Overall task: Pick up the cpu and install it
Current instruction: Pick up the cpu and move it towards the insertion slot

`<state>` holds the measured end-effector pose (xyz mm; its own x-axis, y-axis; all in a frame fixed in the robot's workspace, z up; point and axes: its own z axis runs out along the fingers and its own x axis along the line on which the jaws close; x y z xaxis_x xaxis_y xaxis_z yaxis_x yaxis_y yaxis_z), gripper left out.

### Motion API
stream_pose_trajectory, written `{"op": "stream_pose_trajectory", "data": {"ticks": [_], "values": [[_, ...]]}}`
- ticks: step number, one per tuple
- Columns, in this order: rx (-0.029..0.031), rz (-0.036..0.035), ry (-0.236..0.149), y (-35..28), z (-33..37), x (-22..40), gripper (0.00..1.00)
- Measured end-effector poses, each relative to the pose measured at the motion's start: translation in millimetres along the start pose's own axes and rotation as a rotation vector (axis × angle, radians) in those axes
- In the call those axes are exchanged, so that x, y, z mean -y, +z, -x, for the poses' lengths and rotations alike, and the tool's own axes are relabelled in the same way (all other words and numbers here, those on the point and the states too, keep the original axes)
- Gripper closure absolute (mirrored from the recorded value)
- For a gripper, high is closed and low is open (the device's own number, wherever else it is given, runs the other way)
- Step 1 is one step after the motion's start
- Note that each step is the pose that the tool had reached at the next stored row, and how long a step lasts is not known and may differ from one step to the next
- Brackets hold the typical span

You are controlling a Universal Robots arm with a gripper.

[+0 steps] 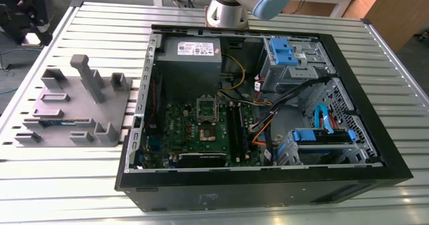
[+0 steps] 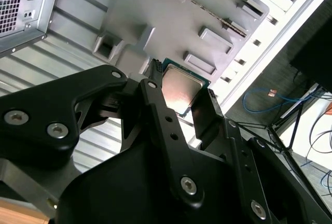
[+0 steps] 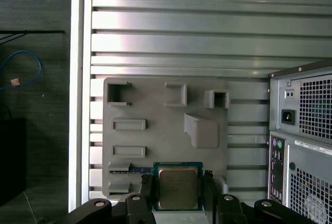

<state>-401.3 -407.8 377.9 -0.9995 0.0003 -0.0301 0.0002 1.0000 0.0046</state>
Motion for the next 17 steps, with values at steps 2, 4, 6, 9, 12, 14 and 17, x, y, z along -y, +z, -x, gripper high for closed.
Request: {"op": "stream_pose_trajectory", "data": {"ticks": [2, 4, 6, 9, 12, 14, 17], "values": [[0.0000, -0.0001, 0.000, 0.0, 1.3, 0.0, 0.53], [0.0000, -0.0001, 0.000, 0.0, 2.6, 0.0, 0.53], [-0.0001, -0.0001, 0.000, 0.1, 3.9, 0.0, 0.53], [0.0000, 0.0000, 0.000, 0.2, 5.9, 0.0, 0.53], [0.0000, 0.0000, 0.000, 0.2, 8.1, 0.0, 0.53], [0.0000, 0.0000, 0.000, 0.3, 9.8, 0.0, 0.53], [0.0000, 0.0000, 0.000, 0.4, 12.5, 0.0, 0.53]]}}
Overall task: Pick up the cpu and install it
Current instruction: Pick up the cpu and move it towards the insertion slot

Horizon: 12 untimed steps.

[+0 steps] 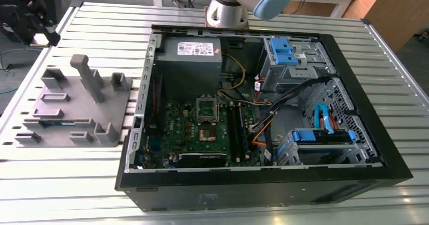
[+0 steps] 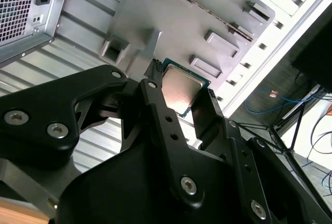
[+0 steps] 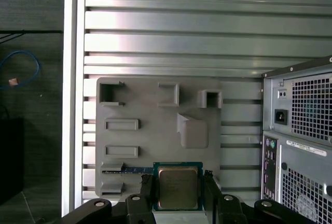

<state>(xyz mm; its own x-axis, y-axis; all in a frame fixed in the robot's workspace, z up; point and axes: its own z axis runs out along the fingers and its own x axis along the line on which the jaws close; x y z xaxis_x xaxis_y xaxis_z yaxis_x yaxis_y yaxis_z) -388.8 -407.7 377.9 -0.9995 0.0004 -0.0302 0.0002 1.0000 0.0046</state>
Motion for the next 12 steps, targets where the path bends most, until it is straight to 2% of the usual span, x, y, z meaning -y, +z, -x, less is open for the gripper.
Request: {"op": "stream_pose_trajectory", "data": {"ticks": [12], "values": [[-0.0001, 0.0000, 0.000, 0.3, 12.2, 0.0, 0.53]]}}
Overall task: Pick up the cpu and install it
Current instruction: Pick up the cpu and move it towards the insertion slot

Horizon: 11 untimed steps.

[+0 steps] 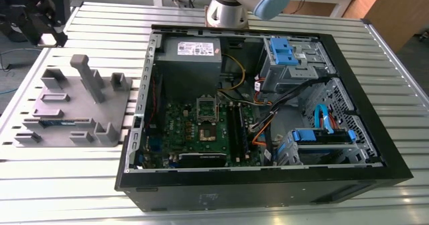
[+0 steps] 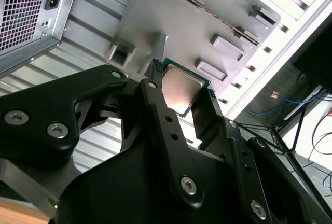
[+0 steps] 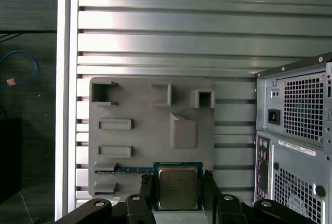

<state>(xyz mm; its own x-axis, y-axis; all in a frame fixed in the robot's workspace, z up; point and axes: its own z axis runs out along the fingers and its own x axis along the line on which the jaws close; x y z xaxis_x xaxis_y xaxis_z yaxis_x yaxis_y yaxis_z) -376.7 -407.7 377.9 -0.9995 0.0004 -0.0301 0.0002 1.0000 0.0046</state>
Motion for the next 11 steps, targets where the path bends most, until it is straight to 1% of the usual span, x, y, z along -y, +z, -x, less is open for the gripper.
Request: {"op": "stream_pose_trajectory", "data": {"ticks": [11], "values": [[0.0000, 0.0000, 0.000, 0.4, 11.7, 0.0, 0.53]]}}
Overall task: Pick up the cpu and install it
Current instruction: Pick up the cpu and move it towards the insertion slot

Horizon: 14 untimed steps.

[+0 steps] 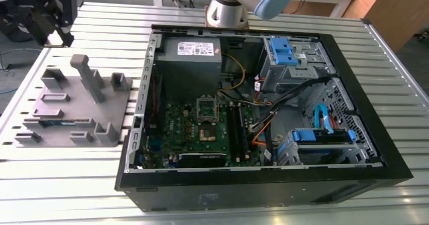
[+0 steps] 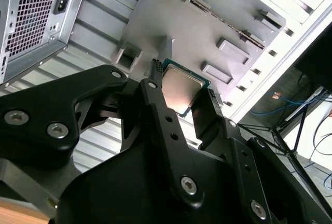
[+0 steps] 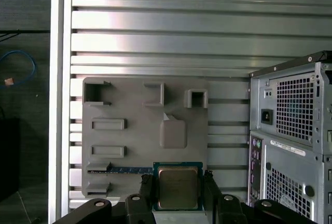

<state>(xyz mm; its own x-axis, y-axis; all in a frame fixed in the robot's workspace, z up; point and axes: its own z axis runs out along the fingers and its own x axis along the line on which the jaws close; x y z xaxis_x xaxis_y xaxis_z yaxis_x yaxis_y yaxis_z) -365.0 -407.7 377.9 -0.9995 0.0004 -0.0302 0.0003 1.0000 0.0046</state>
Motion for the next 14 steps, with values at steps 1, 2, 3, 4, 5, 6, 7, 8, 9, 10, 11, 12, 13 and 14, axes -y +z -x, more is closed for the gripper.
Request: {"op": "stream_pose_trajectory", "data": {"ticks": [1, 2, 3, 4, 5, 6, 7, 8, 9, 10, 11, 12, 13, 14], "values": [[-0.0001, 0.0000, 0.000, 0.0, 1.2, 0.0, 0.53], [-0.0001, 0.0000, 0.000, 0.0, 2.4, 0.0, 0.53], [0.0001, 0.0000, 0.000, 0.1, 3.5, 0.0, 0.53], [0.0000, 0.0000, 0.000, 0.1, 4.7, 0.0, 0.53], [-0.0001, 0.0000, 0.000, 0.1, 5.9, 0.0, 0.53], [0.0000, 0.0000, 0.000, 0.2, 7.1, 0.0, 0.53], [0.0000, 0.0000, 0.000, 0.2, 8.4, 0.0, 0.53], [0.0000, 0.0000, 0.000, 0.3, 9.5, 0.0, 0.53], [0.0000, 0.0000, 0.000, 0.3, 10.3, 0.0, 0.53], [0.0000, 0.0000, 0.000, 0.3, 10.7, 0.0, 0.53], [0.0000, 0.0000, 0.000, 0.4, 11.0, 0.0, 0.53], [0.0000, 0.0000, 0.000, 0.3, 11.0, 0.0, 0.53], [-0.0001, 0.0000, 0.000, 0.3, 11.6, 0.0, 0.53], [-0.0001, 0.0000, 0.000, 0.3, 12.0, 0.0, 0.53]]}}
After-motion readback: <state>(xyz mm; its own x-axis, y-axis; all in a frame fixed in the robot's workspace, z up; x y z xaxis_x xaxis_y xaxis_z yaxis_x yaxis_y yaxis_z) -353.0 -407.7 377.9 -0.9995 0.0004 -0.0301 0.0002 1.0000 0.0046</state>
